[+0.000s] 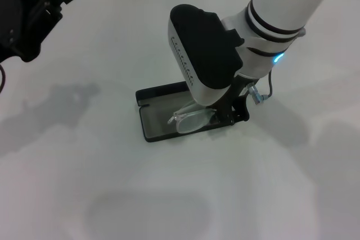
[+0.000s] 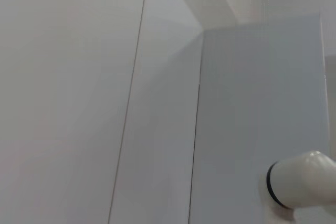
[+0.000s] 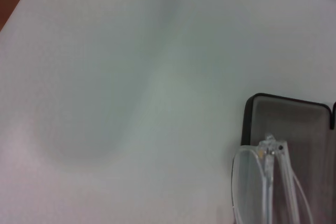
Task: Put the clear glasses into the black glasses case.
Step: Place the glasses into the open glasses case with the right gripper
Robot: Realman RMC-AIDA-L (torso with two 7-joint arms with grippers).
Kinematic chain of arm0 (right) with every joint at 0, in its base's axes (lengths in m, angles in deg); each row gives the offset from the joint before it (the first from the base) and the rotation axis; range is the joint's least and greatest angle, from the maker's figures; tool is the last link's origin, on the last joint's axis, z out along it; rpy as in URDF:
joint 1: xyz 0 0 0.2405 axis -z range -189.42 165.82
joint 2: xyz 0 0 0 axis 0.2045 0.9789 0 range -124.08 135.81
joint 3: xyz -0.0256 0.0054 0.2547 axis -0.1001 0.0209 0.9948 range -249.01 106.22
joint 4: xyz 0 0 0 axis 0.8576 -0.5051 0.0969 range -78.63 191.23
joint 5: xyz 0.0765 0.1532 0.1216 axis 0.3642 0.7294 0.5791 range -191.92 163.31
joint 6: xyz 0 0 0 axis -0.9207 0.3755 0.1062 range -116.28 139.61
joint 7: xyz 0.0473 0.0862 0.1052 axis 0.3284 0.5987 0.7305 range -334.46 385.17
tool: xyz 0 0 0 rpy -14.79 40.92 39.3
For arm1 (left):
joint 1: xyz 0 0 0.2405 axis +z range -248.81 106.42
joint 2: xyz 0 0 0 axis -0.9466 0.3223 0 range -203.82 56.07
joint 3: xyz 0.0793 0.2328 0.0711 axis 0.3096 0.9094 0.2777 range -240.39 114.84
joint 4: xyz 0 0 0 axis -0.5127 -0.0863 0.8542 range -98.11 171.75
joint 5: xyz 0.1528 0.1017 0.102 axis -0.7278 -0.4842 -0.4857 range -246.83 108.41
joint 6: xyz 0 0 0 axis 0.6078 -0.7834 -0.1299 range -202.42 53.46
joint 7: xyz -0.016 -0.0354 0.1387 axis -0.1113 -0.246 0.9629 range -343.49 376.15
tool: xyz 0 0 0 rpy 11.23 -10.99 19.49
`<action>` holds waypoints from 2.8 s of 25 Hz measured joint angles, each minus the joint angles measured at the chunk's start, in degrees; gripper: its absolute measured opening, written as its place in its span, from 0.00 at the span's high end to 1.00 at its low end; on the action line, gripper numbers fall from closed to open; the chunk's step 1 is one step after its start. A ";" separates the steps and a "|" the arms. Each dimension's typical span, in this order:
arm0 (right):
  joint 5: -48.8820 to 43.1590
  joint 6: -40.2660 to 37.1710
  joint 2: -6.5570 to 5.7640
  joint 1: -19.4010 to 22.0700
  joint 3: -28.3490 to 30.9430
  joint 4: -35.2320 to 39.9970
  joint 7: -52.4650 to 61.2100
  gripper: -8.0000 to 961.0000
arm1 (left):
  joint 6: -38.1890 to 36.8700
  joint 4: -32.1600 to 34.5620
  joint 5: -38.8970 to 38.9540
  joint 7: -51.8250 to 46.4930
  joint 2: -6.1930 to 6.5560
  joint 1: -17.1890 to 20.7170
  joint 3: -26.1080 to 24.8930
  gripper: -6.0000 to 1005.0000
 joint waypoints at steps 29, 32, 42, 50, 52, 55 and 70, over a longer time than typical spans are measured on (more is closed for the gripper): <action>3.45 6.51 0.00 -3.44 -3.75 -6.81 0.37 0.88 | -0.06 0.53 -5.40 0.21 0.97 0.26 -0.02 0.86; 4.26 7.50 0.00 -4.32 -4.87 -7.91 0.32 0.88 | -0.05 0.53 -5.47 0.22 1.14 0.24 -0.02 0.86; 6.23 9.38 0.00 -5.00 -6.48 -10.04 -0.06 0.88 | -0.03 0.53 -5.49 0.33 1.33 0.23 -0.02 0.85; 6.30 9.98 0.00 -4.91 -6.54 -10.46 -0.09 0.88 | 0.16 0.53 -5.64 -0.01 1.34 0.12 -0.02 0.84; 6.31 10.21 0.00 -4.90 -6.56 -10.48 -0.09 0.88 | 0.22 0.53 -5.65 -0.13 1.34 0.12 -0.02 0.82; 6.31 10.61 0.00 -4.85 -6.57 -10.48 -0.09 0.88 | 0.24 0.53 -5.67 -0.13 1.34 0.12 -0.02 0.78; 6.41 12.32 0.00 -5.08 -6.60 -11.91 2.05 0.88 | 0.24 0.53 -5.31 -0.16 1.34 0.19 -0.02 0.68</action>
